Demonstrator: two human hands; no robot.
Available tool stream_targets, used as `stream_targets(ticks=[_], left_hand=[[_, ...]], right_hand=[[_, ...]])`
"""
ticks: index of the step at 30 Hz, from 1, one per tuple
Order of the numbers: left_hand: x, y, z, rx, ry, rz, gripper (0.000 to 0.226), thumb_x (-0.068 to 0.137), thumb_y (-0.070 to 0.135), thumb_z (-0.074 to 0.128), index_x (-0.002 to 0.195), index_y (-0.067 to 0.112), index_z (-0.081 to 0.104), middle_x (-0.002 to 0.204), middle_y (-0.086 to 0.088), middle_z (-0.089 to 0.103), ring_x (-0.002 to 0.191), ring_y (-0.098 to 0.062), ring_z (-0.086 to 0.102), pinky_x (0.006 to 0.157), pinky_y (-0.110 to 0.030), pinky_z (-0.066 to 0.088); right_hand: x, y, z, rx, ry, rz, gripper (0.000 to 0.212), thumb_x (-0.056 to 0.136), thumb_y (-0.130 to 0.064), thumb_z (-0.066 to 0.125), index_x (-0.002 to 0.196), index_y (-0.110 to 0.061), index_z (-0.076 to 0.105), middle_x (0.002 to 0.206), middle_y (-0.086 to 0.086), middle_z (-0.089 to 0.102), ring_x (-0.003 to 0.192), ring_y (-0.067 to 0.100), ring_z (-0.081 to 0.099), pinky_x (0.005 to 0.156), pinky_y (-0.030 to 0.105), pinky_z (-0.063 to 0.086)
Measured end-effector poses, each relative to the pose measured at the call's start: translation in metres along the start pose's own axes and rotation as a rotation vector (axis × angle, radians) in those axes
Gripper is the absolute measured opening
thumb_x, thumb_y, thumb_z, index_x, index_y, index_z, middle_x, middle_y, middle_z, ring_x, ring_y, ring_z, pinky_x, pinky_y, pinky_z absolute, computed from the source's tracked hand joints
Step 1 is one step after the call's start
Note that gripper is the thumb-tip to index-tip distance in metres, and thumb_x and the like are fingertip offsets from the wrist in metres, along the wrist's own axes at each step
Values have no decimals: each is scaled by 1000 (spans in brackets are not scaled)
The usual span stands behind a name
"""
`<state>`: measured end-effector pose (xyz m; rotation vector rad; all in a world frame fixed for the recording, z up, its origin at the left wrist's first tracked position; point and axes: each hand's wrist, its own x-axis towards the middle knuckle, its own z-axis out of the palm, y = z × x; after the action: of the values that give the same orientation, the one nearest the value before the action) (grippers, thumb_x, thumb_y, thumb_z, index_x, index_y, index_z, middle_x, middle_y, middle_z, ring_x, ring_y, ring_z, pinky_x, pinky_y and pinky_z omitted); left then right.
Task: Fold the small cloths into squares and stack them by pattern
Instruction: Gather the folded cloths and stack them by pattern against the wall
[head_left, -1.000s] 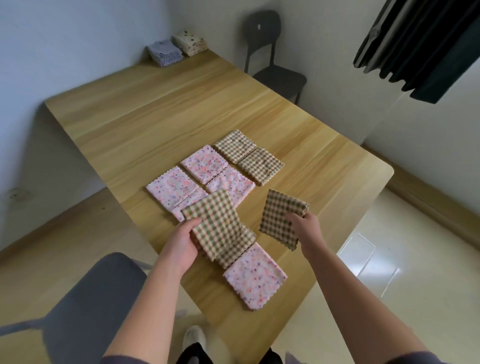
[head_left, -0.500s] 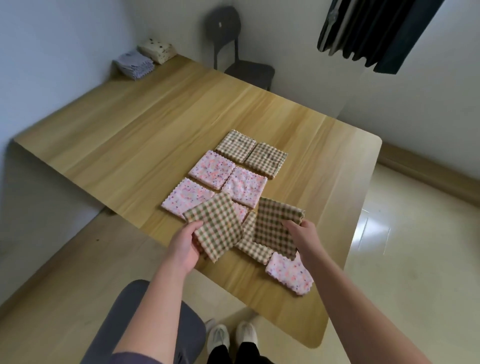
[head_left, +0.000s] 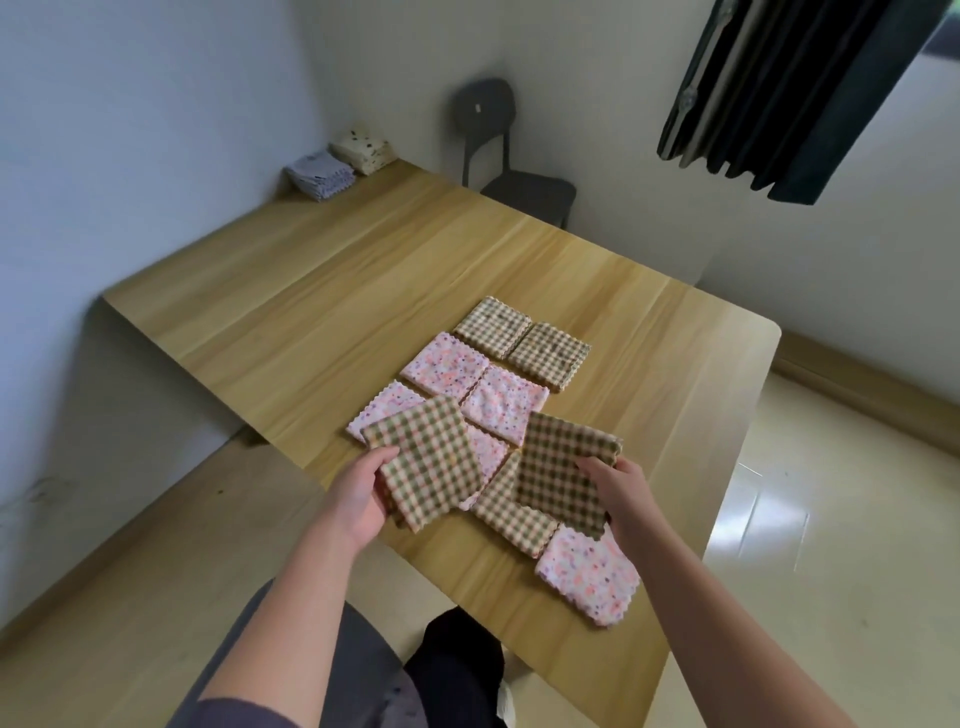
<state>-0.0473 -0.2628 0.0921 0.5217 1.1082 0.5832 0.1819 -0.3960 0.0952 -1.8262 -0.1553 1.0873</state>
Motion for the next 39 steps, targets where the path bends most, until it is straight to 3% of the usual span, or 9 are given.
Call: stream_targets(ticks=[5,8,11,13,16,20,29,34,39], left_hand=[[12,31,3,42,-2,19,24,98,10,44,116,3,57,113,-17,66,103,-27,63,79,-41,50],[33,49,4,45,6,17,26,98,10,42,116,2,58,115,-19,64,99,-27,63,81,-40,50],[67,78,2,70,-8,-8,26,98,11,40,115,3,58,107,-17,66,95,-26,63,81,-39,49],[97,100,0,93,-37,-33,25,98,11,39,112,3,58,102,-17,67,94,-26,63,79,-39,49],[154,143,1,155,-86,-54,26,99,12,39,116,3,56,107,-17,66,99,-28,62,83,-42,47],[214,203,6,248,-111,-85,27,99,11,39,119,2,55,111,-18,65,99,-27,62,83,-42,48],[252,233,7,282,-126,-153,27,100,10,38,121,4,53,111,-17,64,98,-26,62,78,-40,48],[232,223,-1,286,-95,-136,25,99,10,41,117,4,56,111,-19,67,101,-28,63,81,-42,50],[218,240,-20,329,-74,-116,30,99,19,43,119,5,61,113,-15,69,110,-28,62,95,-41,47]], right_hand=[[4,-20,23,-76,-92,-21,9,93,-13,57,97,-10,64,102,17,70,98,38,66,89,54,53],[10,-38,43,-105,-140,-47,17,94,-15,56,107,-7,63,98,8,69,92,27,67,79,41,56],[31,-59,69,-107,-157,-66,8,95,-15,54,97,-13,62,96,5,69,86,19,66,69,32,55],[49,-74,90,-121,-135,-74,9,95,-15,54,90,-15,62,97,9,70,86,22,67,71,35,56],[82,-92,124,-102,-61,-39,16,93,-19,57,100,-6,65,102,19,70,97,36,66,83,49,56],[118,-100,162,-61,26,54,24,80,-33,63,94,-16,68,105,13,67,102,30,64,82,46,58],[134,-123,182,-14,7,82,13,93,-17,58,100,-9,66,101,11,71,97,27,67,89,47,55],[150,-143,195,14,-258,51,17,95,-15,56,106,-5,64,101,12,73,94,27,70,81,41,57],[153,-162,245,48,-525,81,29,92,-22,61,112,-1,65,107,12,72,102,28,68,95,44,52]])
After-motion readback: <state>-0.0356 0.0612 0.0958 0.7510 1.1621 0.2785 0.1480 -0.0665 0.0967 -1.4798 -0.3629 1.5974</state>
